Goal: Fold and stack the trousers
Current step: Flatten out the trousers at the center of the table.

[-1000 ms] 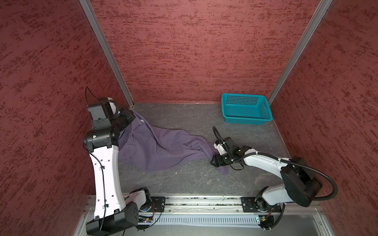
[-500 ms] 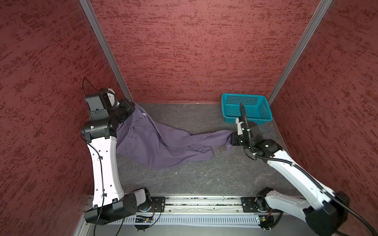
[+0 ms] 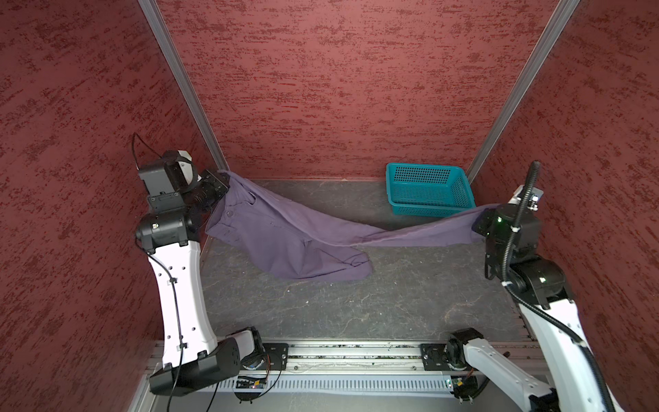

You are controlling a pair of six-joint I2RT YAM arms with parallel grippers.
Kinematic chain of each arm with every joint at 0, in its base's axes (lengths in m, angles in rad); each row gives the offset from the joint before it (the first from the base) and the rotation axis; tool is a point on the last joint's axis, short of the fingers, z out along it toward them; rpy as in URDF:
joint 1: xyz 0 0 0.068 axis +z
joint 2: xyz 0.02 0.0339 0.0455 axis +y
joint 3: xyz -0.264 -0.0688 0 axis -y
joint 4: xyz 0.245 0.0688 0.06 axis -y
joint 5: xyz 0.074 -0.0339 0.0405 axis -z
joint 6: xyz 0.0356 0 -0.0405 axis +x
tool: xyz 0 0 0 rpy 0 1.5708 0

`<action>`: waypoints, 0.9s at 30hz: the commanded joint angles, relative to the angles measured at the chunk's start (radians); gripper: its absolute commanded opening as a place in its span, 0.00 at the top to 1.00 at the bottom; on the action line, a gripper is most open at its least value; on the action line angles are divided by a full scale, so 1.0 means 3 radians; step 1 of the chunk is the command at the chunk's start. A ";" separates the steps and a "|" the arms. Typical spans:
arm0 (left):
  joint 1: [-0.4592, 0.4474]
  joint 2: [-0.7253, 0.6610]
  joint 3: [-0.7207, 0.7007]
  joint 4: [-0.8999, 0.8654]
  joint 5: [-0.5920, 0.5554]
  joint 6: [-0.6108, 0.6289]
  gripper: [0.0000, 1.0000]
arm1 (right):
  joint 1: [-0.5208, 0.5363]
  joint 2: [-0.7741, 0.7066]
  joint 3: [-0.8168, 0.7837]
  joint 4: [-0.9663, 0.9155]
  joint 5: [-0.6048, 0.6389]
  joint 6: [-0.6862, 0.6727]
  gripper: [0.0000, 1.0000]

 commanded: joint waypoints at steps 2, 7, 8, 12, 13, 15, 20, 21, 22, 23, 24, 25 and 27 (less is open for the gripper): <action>0.0133 0.0302 -0.0288 0.0501 -0.0121 -0.0123 1.00 | -0.0510 0.0327 -0.0357 0.0307 -0.0316 -0.0126 1.00; 0.0079 0.0651 -0.0630 0.1215 -0.0276 -0.0384 1.00 | -0.1045 0.0686 -0.0873 0.0957 -0.1100 0.0001 1.00; 0.0034 0.0791 -0.0568 0.1229 -0.0317 -0.0361 1.00 | -0.1089 0.0839 -0.0897 0.1032 -0.1238 0.0027 1.00; -0.0209 0.1246 -0.0325 0.1265 -0.0415 -0.0245 1.00 | -0.1112 0.1431 -0.0807 0.1187 -0.1868 0.0228 1.00; -0.0282 0.1363 -0.0244 0.1237 -0.0500 -0.0217 1.00 | -0.1112 0.1524 -0.0825 0.1275 -0.1983 0.0320 1.00; -0.0393 0.1545 -0.0142 0.1245 -0.0621 -0.0180 1.00 | -0.1107 0.1650 -0.0865 0.1440 -0.2081 0.0460 1.00; -0.0468 0.2106 0.0282 0.1177 -0.0769 -0.0218 1.00 | -0.1104 0.2006 -0.0730 0.1589 -0.2132 0.0548 1.00; -0.0473 0.2218 0.0408 0.1127 -0.0783 -0.0206 1.00 | -0.1103 0.2062 -0.0684 0.1608 -0.2132 0.0548 1.00; -0.0483 0.2366 0.0569 0.1042 -0.0815 -0.0190 1.00 | -0.1105 0.2118 -0.0632 0.1632 -0.2125 0.0548 1.00; -0.0494 0.2497 0.0696 0.0967 -0.0849 -0.0171 1.00 | -0.1105 0.2183 -0.0575 0.1655 -0.2118 0.0550 0.97; -0.0501 0.2597 0.0818 0.0932 -0.0865 -0.0156 1.00 | -0.1102 0.2239 -0.0529 0.1663 -0.2106 0.0551 0.94; -0.0507 0.2699 0.0922 0.0889 -0.0894 -0.0149 1.00 | -0.1106 0.2310 -0.0467 0.1654 -0.2081 0.0546 0.90; -0.0501 0.2878 0.1110 0.0773 -0.0951 -0.0148 1.00 | -0.1103 0.2444 -0.0344 0.1575 -0.1989 0.0521 0.82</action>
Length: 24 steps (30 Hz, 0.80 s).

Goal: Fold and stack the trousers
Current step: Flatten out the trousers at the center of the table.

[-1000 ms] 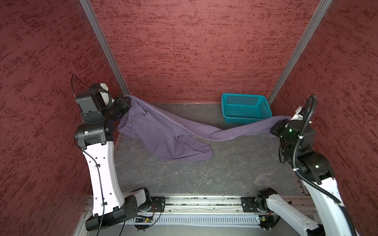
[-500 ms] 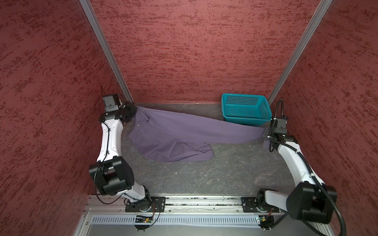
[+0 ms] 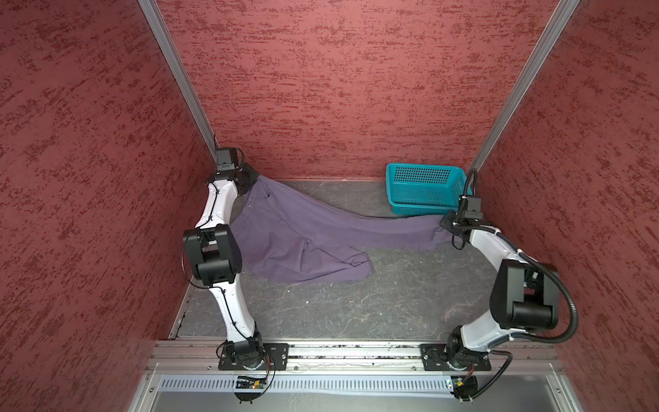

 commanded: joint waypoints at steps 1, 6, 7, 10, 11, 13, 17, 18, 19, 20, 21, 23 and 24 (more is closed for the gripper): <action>0.0001 0.0209 0.0308 -0.0149 -0.0234 0.0072 1.00 | -0.0013 0.0187 0.0249 0.0085 0.0118 0.0007 0.77; 0.0038 0.0549 0.0653 -0.0334 -0.0344 0.0072 0.88 | -0.0066 0.0429 0.0445 -0.0112 0.0382 -0.0074 0.60; 0.0047 0.0621 0.0761 -0.0403 -0.0339 0.0089 0.80 | -0.0081 0.0452 0.0471 -0.0132 0.0397 -0.0086 0.58; 0.0042 0.0753 0.0996 -0.0531 -0.0337 0.0153 0.61 | -0.0109 0.0447 0.0532 -0.0203 0.0461 -0.0121 0.45; 0.0042 0.0757 0.1029 -0.0549 -0.0348 0.0169 0.56 | -0.0113 0.0438 0.0553 -0.0239 0.0489 -0.0134 0.39; 0.0047 0.0718 0.1049 -0.0571 -0.0366 0.0175 0.48 | -0.0114 0.0406 0.0592 -0.0316 0.0518 -0.0174 0.27; 0.0022 0.0522 0.0986 -0.0636 -0.0419 0.0209 0.36 | -0.0113 0.0245 0.0557 -0.0433 0.0509 -0.0217 0.21; 0.0002 0.0424 0.0908 -0.0629 -0.0432 0.0233 0.36 | -0.0112 0.0170 0.0514 -0.0437 0.0502 -0.0227 0.23; -0.0025 0.0306 0.0797 -0.0607 -0.0430 0.0258 0.42 | -0.0113 0.0083 0.0456 -0.0430 0.0464 -0.0228 0.27; -0.0047 0.0191 0.0679 -0.0595 -0.0409 0.0263 0.51 | -0.0109 -0.0017 0.0401 -0.0416 0.0406 -0.0228 0.31; -0.0067 0.0037 0.0501 -0.0546 -0.0337 0.0233 0.58 | -0.0094 -0.0139 0.0331 -0.0385 0.0319 -0.0230 0.39; -0.0103 -0.0358 -0.0056 -0.0303 -0.0174 0.0172 0.64 | 0.0011 -0.0362 0.0208 -0.0344 0.0192 -0.0250 0.53; -0.0124 -0.0599 -0.0434 -0.0144 -0.0134 0.0120 0.64 | 0.0137 -0.0459 0.0147 -0.0331 0.0141 -0.0275 0.58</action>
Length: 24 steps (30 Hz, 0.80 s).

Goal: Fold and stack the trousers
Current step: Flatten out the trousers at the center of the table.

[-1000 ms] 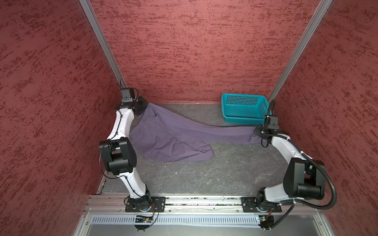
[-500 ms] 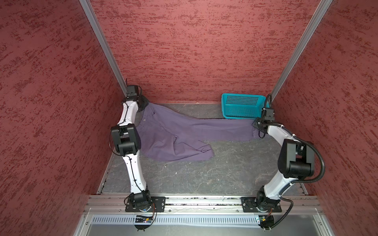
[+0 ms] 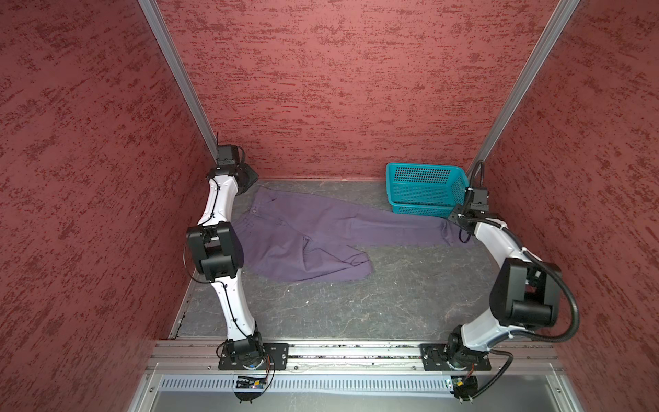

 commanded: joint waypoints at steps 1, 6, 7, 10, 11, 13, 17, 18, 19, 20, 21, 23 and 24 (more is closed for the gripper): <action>-0.0087 -0.0683 -0.0787 0.0393 0.0179 -0.0091 0.64 | 0.0326 -0.0324 -0.0145 0.0022 -0.0209 -0.0078 0.60; -0.0047 -0.1541 -0.1972 0.0530 0.0213 -0.0236 0.57 | 0.1288 -0.0435 -0.0471 0.0061 -0.0364 -0.0163 0.49; -0.0029 -0.1661 -0.2147 0.0501 0.0212 -0.0237 0.61 | 0.1451 -0.0419 -0.0548 0.0103 -0.0419 -0.0131 0.48; 0.0048 -0.1991 -0.2544 0.0322 0.0112 -0.0189 0.77 | 0.2009 -0.0289 -0.0742 0.0247 -0.0587 -0.0019 0.46; 0.0097 -0.2084 -0.2641 0.0240 0.0068 -0.0181 0.78 | 0.2185 -0.0214 -0.0793 0.0300 -0.0661 -0.0012 0.44; 0.0246 -0.2227 -0.2829 0.0164 0.0064 -0.0208 0.78 | 0.2475 -0.0094 -0.0849 0.0385 -0.0685 0.0006 0.40; 0.0664 -0.2388 -0.3288 0.0258 0.0494 -0.0390 0.61 | 0.2691 0.0150 -0.0891 0.0674 -0.0906 0.0118 0.31; 0.0710 -0.2415 -0.3389 0.0300 0.0521 -0.0405 0.56 | 0.2696 0.0207 -0.0888 0.0776 -0.1020 0.0161 0.30; 0.0728 -0.2428 -0.3450 0.0323 0.0501 -0.0403 0.52 | 0.2696 0.0265 -0.0871 0.0848 -0.1093 0.0197 0.30; 0.0726 -0.2436 -0.3508 0.0329 0.0464 -0.0397 0.48 | 0.2696 0.0341 -0.0837 0.0911 -0.1171 0.0230 0.30; 0.0726 -0.2436 -0.3567 0.0351 0.0448 -0.0391 0.46 | 0.2696 0.0410 -0.0786 0.0946 -0.1240 0.0250 0.32; 0.0718 -0.2409 -0.3658 0.0393 0.0424 -0.0400 0.43 | 0.2702 0.0534 -0.0710 0.0960 -0.1315 0.0272 0.42; 0.0718 -0.2391 -0.3711 0.0428 0.0422 -0.0403 0.42 | 0.2702 0.0572 -0.0679 0.0949 -0.1325 0.0267 0.47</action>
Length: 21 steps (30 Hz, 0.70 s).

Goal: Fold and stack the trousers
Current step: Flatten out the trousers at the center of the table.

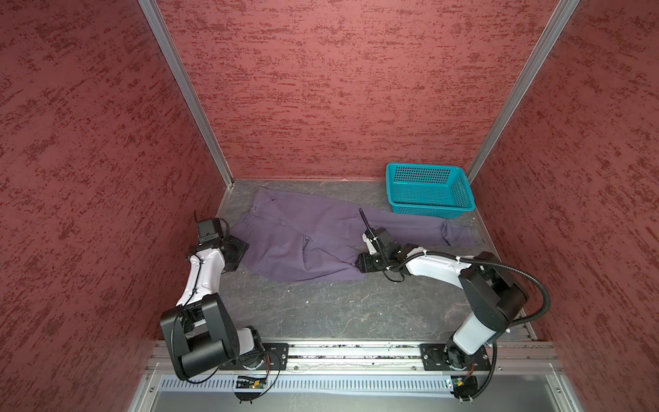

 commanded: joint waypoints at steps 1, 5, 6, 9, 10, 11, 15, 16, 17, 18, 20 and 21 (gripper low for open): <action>-0.0005 0.0028 -0.0121 0.0159 0.0034 -0.0026 0.41 | -0.0008 0.0127 0.0177 0.0216 -0.0228 0.0077 0.56; -0.0005 0.0195 -0.0233 0.0252 -0.0020 -0.0013 0.40 | -0.0008 -0.0011 0.0253 0.0056 -0.0169 -0.0007 0.92; -0.0005 0.0222 -0.0251 0.0288 -0.0030 -0.0017 0.40 | -0.0012 -0.0088 0.0269 -0.0003 -0.0115 -0.0039 0.97; -0.0009 0.0303 -0.0272 0.0393 -0.0069 -0.0036 0.41 | -0.0022 -0.0376 0.0406 -0.0324 0.0126 -0.0159 1.00; -0.0008 0.0331 -0.0268 0.0427 -0.0077 -0.0038 0.41 | -0.0021 -0.0490 0.0462 -0.0429 0.0200 -0.0184 1.00; -0.0014 0.0365 -0.0264 0.0463 -0.0083 -0.0041 0.41 | -0.0024 -0.0612 0.0523 -0.0512 0.0248 -0.0218 1.00; -0.0069 0.0539 -0.0239 0.0607 -0.0076 -0.0069 0.41 | -0.0024 -0.0981 0.0775 -0.0771 0.0337 -0.0301 1.00; -0.0098 0.0595 -0.0224 0.0643 -0.0070 -0.0075 0.42 | -0.0024 -0.1044 0.0839 -0.0822 0.0338 -0.0309 1.00; -0.0121 0.0662 -0.0205 0.0670 -0.0064 -0.0077 0.42 | -0.0024 -0.1092 0.0901 -0.0872 0.0344 -0.0314 1.00; -0.0140 0.0715 -0.0183 0.0693 -0.0058 -0.0077 0.42 | -0.0028 -0.1129 0.0954 -0.0915 0.0340 -0.0311 1.00; -0.0189 0.0834 -0.0130 0.0728 -0.0073 -0.0086 0.43 | -0.0024 -0.1202 0.1065 -0.1012 0.0323 -0.0315 1.00; -0.0210 0.0873 -0.0103 0.0748 -0.0075 -0.0098 0.43 | -0.0024 -0.1237 0.1107 -0.1045 0.0319 -0.0319 1.00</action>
